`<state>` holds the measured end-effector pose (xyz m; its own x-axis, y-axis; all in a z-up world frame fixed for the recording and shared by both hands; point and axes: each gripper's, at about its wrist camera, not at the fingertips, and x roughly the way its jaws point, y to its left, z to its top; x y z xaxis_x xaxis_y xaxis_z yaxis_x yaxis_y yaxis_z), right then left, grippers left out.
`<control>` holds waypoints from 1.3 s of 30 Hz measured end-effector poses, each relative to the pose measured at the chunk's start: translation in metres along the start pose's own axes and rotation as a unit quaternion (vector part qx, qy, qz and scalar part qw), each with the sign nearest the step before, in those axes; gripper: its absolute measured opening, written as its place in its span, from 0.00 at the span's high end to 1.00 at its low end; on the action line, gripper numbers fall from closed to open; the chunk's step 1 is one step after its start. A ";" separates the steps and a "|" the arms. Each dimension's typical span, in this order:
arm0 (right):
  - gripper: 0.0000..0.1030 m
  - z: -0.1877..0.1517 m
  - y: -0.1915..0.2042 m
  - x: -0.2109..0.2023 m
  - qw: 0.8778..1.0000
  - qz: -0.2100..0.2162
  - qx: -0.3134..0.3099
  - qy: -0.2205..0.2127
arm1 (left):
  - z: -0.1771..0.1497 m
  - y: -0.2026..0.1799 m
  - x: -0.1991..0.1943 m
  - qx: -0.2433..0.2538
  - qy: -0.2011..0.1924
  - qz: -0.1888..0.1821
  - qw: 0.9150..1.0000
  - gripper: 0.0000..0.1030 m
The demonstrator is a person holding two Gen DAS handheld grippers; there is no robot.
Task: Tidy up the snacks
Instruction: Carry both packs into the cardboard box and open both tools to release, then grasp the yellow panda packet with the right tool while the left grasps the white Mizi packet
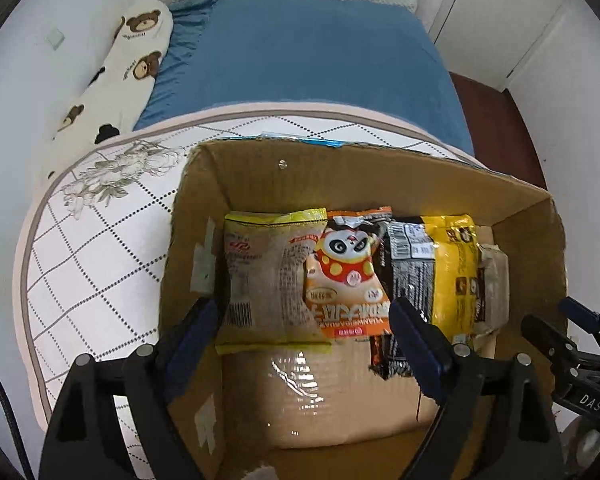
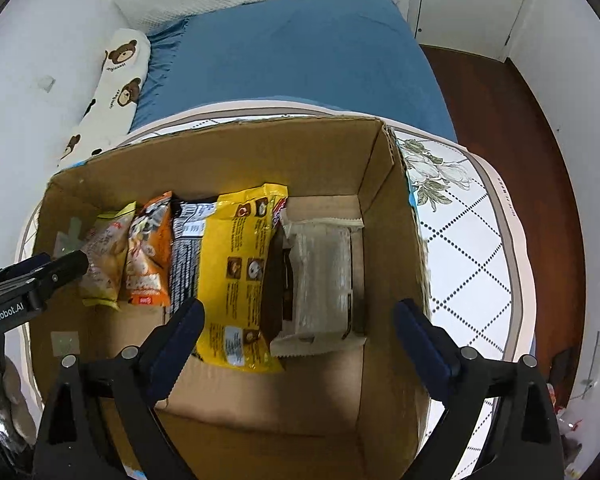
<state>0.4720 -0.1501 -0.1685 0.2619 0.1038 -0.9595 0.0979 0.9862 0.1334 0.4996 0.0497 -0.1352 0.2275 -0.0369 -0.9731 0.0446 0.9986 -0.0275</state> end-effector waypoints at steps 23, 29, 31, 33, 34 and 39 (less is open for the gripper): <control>0.05 -0.113 0.028 -0.130 0.990 0.008 -0.027 -0.139 | -0.116 -0.017 -0.131 0.004 -0.148 -0.014 0.989 0.15; 0.05 -0.148 0.027 -0.149 0.990 0.042 -0.010 -0.137 | -0.143 -0.015 -0.146 0.010 -0.151 -0.016 0.988 0.15; 0.05 -0.159 0.027 -0.145 0.991 0.048 -0.006 -0.126 | -0.155 -0.014 -0.141 0.013 -0.142 -0.004 0.990 0.15; 0.05 -0.173 0.022 -0.135 0.993 0.057 0.006 -0.106 | -0.171 -0.010 -0.128 0.015 -0.124 0.008 0.992 0.15; 0.05 -0.181 0.020 -0.129 0.993 0.062 0.013 -0.096 | -0.179 -0.008 -0.120 0.018 -0.114 0.014 0.993 0.15; 0.05 -0.217 0.002 -0.093 0.996 0.057 0.041 -0.045 | -0.220 -0.002 -0.049 0.056 -0.018 0.053 0.997 0.15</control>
<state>0.2390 -0.1297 -0.1328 0.3612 0.1996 -0.9109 0.1391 0.9544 0.2643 0.2743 0.0574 -0.1375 0.2713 0.0660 -0.9602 0.1267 0.9865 0.1036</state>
